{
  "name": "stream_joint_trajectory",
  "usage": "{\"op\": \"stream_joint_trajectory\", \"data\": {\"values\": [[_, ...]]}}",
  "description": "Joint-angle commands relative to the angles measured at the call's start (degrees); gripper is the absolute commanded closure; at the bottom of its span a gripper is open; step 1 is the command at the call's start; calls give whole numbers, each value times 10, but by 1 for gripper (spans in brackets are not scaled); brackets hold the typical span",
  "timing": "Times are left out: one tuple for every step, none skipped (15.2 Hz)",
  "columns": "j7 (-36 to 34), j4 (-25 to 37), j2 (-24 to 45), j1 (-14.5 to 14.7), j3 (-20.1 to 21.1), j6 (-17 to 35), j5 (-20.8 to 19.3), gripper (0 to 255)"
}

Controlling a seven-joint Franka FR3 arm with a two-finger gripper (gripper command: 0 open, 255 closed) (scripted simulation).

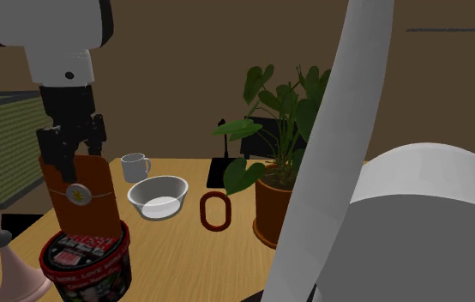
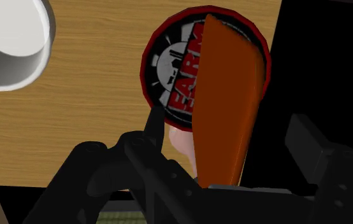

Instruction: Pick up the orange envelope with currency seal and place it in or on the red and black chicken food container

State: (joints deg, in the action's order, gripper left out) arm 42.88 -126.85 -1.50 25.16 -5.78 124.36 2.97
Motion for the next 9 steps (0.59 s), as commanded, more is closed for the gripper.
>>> {"op": "stream_joint_trajectory", "data": {"values": [[0, 0, 0, 0, 0, 0, 0, 0], [0, 0, 0, 0, 0, 0, 0, 0], [0, 0, 0, 0, 0, 0, 0, 0], [-1, 11, -9, 0, 0, -19, -2, 0], [-2, 22, -16, -1, 0, -38, -3, 0], [-3, 34, -23, -1, -1, -57, -4, 0], [-4, 44, -28, -1, -1, -72, -5, 0], [-4, 44, -28, -1, -1, -72, -5, 0], [-4, 44, -29, -1, -1, -72, -5, 0]]}}
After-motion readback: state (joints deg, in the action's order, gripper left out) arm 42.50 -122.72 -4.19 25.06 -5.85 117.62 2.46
